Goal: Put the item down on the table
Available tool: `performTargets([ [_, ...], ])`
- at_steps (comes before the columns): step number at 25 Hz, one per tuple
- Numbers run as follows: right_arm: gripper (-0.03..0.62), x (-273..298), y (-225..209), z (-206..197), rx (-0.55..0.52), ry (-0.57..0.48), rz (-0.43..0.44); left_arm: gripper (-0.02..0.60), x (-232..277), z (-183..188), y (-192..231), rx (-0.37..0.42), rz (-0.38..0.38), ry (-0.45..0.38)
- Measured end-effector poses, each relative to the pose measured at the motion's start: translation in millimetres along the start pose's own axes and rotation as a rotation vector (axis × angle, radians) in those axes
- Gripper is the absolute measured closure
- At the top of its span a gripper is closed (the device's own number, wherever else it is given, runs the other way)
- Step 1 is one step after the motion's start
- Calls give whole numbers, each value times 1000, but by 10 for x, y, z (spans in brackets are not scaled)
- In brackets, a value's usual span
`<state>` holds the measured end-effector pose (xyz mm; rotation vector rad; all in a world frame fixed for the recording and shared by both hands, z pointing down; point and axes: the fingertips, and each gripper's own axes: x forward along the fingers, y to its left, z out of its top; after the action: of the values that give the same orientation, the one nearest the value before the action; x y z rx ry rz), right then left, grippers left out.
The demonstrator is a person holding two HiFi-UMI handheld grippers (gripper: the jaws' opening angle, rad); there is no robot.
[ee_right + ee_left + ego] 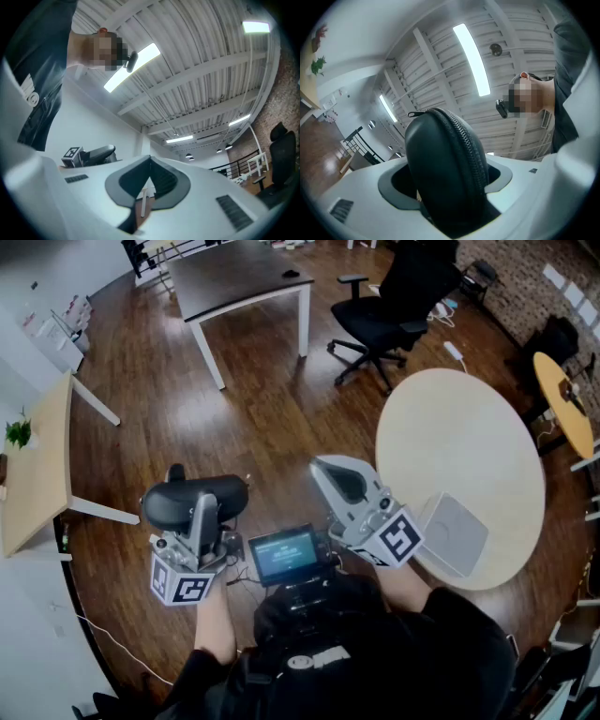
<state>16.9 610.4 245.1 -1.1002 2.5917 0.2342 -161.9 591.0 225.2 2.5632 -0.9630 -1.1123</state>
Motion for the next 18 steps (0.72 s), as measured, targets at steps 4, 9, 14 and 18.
performTargets([
  [4, 592, 18, -19, -16, -8, -3, -3, 239, -13, -13, 45, -5, 1, -5],
  [9, 592, 70, 35, -33, -8, -8, -6, 239, -74, 25, 87, -3, 6, -2],
  [14, 592, 42, -4, -29, -17, -7, -9, 239, -45, -58, 174, -15, 11, 4],
  [18, 592, 224, 131, -122, -34, -2, -18, 241, -156, 22, 368, -29, 4, 23],
])
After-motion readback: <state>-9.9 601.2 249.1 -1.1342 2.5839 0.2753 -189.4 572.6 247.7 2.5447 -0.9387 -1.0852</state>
